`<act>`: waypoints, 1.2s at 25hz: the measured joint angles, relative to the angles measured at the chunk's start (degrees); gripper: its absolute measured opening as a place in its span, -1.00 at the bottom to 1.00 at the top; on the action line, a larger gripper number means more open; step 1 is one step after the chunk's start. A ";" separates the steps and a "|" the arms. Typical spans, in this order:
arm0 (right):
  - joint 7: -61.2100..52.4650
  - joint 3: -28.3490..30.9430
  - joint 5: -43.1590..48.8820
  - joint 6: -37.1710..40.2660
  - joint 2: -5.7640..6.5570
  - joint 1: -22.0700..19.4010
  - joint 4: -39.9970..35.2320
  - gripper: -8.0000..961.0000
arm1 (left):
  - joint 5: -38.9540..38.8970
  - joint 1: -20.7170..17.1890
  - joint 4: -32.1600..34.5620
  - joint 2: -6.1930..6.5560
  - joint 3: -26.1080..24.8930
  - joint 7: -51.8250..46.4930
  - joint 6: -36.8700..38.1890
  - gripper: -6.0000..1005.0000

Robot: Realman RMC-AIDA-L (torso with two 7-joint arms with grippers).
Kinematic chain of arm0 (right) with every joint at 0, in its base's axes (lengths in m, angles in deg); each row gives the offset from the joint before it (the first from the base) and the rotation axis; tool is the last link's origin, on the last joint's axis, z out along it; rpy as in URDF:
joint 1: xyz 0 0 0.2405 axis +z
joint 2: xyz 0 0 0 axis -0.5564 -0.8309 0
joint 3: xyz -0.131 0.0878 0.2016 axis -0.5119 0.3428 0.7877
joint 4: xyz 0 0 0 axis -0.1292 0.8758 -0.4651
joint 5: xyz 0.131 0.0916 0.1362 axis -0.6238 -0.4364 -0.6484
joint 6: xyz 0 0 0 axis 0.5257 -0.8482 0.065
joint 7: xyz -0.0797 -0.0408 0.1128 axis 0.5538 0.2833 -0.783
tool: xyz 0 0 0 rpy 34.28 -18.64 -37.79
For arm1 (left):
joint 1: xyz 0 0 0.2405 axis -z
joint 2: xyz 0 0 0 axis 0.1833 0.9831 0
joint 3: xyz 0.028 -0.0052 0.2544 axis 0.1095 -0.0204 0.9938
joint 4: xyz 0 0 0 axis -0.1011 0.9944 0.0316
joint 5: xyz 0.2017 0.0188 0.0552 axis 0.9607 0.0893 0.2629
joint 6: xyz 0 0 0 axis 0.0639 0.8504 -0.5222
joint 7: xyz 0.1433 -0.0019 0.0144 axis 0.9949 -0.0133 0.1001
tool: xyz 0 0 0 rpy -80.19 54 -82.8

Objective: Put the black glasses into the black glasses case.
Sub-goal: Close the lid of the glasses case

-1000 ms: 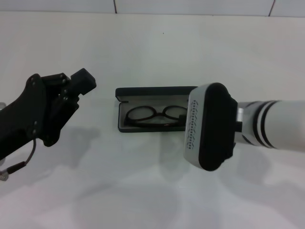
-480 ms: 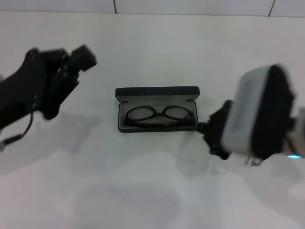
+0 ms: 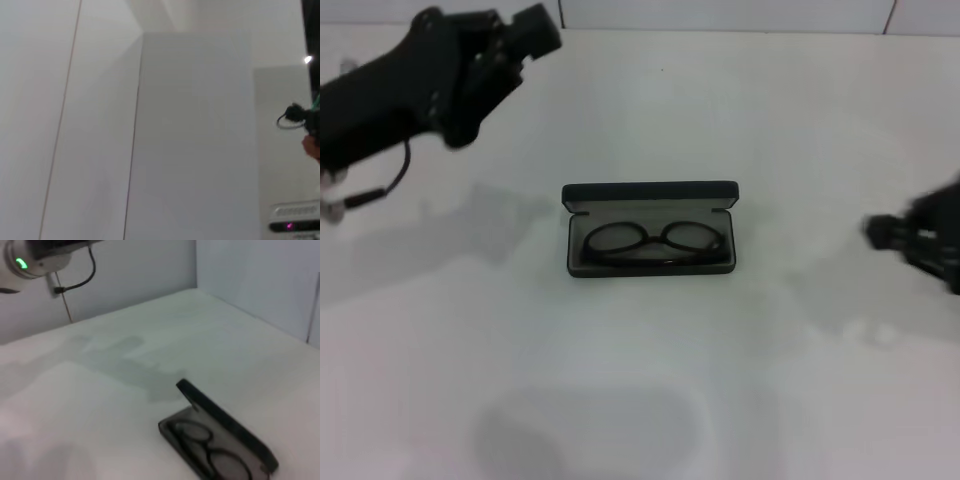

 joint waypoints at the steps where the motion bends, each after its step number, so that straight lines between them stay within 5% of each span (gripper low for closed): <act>1: 0.09 2.60 -0.71 2.80 0.00 0.04 0.32 -0.98 | 0.62 0.51 1.18 0.16 0.00 -1.60 -1.74 -0.90; 5: 3.59 15.58 -6.53 13.70 -0.23 -1.11 4.98 -0.98 | 3.47 2.31 5.21 0.35 -0.24 -6.49 -8.95 -0.90; 9: 8.07 20.78 -9.54 16.89 -0.26 -1.50 11.16 -0.98 | 11.11 5.19 7.65 0.52 -0.54 -12.20 -15.21 -0.90; 14: 10.81 21.71 -8.81 17.90 -0.22 -1.75 16.30 -0.98 | 22.64 10.60 7.66 -2.30 -0.61 -16.98 -26.69 -0.85; 21: 14.50 23.75 -8.80 17.01 -0.25 -0.95 24.52 -0.72 | 36.47 14.09 7.47 -6.06 -0.59 -21.00 -34.56 -0.64; 30: 18.83 24.24 -8.41 16.27 -0.06 2.32 32.47 -0.71 | 42.55 15.37 7.71 -6.23 -0.10 -25.07 -34.60 -0.65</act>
